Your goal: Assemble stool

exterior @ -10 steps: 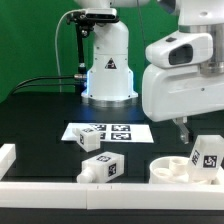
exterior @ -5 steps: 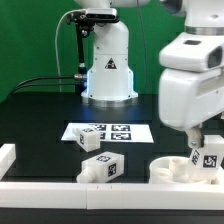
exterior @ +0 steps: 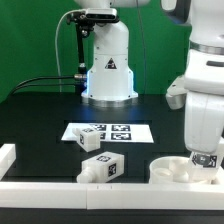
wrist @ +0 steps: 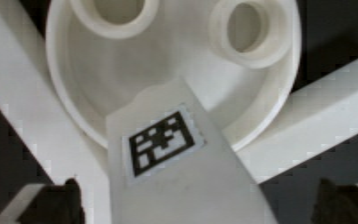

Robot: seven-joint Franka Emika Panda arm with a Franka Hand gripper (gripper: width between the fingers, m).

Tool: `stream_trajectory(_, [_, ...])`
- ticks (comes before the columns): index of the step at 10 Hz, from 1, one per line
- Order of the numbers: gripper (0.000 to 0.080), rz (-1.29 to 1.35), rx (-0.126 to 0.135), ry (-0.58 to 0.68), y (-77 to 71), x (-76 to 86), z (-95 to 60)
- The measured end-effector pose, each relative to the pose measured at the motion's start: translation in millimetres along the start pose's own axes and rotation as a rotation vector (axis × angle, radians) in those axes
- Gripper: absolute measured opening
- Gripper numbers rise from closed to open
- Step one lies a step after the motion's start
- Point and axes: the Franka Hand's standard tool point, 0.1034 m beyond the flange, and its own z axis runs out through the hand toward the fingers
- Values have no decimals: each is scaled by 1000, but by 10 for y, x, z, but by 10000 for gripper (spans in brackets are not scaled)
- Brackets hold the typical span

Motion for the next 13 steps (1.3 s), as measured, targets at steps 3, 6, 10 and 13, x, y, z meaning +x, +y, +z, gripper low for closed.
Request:
stream_trajectory(3, [533, 18, -8, 3, 40, -36, -2])
stream_trajectory(6, [334, 224, -10, 8, 87, -83, -17])
stream_trajectory(10, [334, 890, -9, 71, 201, -135, -45])
stream_trajectory(13, [334, 1131, 4, 76, 250, -216, -40])
